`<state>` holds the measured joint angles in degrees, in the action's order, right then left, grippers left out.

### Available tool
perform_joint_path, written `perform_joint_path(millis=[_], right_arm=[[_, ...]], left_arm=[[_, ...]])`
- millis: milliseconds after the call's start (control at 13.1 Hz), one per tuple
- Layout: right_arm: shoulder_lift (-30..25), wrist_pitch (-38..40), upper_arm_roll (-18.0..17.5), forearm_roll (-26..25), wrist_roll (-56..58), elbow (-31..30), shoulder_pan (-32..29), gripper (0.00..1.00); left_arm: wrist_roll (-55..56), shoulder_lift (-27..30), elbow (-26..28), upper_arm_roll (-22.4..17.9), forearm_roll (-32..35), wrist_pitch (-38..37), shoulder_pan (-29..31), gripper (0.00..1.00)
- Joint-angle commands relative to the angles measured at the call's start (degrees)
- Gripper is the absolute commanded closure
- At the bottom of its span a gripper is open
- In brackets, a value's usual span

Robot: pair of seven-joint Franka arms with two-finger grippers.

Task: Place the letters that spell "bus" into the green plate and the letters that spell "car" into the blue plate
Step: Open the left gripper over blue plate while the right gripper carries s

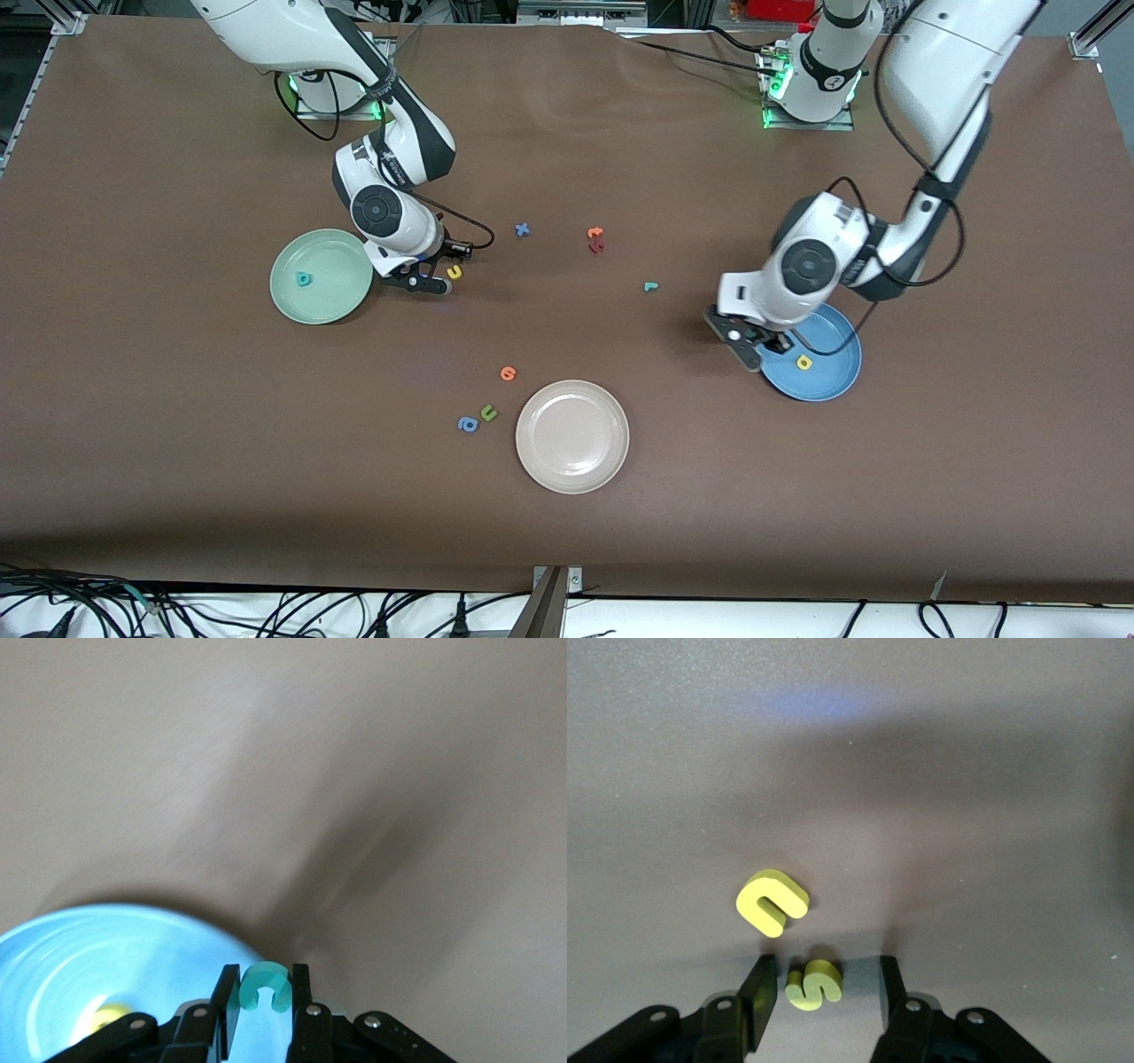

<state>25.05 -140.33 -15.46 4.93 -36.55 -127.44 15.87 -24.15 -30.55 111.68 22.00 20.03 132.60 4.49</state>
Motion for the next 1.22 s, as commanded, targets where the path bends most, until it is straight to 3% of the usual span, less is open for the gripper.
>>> perform_joint_path(millis=[0, 306, 382, 459, 535, 612, 765, 917, 1147], right_arm=[[-0.44, -1.0, -0.45, -0.27, 0.07, -1.76, -0.4, 0.46], [-0.44, -1.0, -1.23, -0.01, -1.68, -1.67, -0.32, 0.46], [-0.44, -1.08, -1.24, -0.01, -1.6, -1.67, -0.4, 0.46], [-0.27, -1.17, -1.24, -0.09, -1.51, -1.67, -0.4, 0.46], [-0.09, -1.17, -1.24, -0.01, -1.51, -1.67, -0.4, 0.52], [0.0, -1.09, -1.24, -0.01, -1.6, -1.67, -0.4, 0.68], [0.0, -1.09, -1.24, -0.01, -1.6, -1.67, -0.4, 0.89], [0.0, -0.82, -1.24, -0.01, -1.6, -1.67, -0.4, 0.98], [-1.66, 3.02, -0.98, -0.01, -2.73, -0.1, -0.4, 0.99]], left_arm=[[-4.84, 0.5, -0.67, 0.59, 1.32, -0.68, 2.53, 0.85], [-5.38, 0.32, -0.67, 0.24, 1.67, -0.68, 3.15, 0.82], [-5.64, 0.32, -0.67, 0.24, 1.59, -0.68, 4.03, 0.62], [-5.64, 0.32, -0.67, 0.33, 1.5, -0.68, 4.3, 0.13], [-5.55, 0.32, -1.11, 0.42, 1.24, -0.68, 4.21, 0.0], [-5.12, 0.49, -1.29, 0.68, 0.8, -0.68, 3.95, 0.0], [-1.54, 0.76, -1.29, 3.73, -0.08, -0.94, 3.94, 0.0], [11.51, 0.76, -1.2, 7.6, -3.06, -2.69, 3.77, 0.0], [34.1, -0.03, -0.76, 11.57, -4.39, -2.79, 1.41, 0.0]])
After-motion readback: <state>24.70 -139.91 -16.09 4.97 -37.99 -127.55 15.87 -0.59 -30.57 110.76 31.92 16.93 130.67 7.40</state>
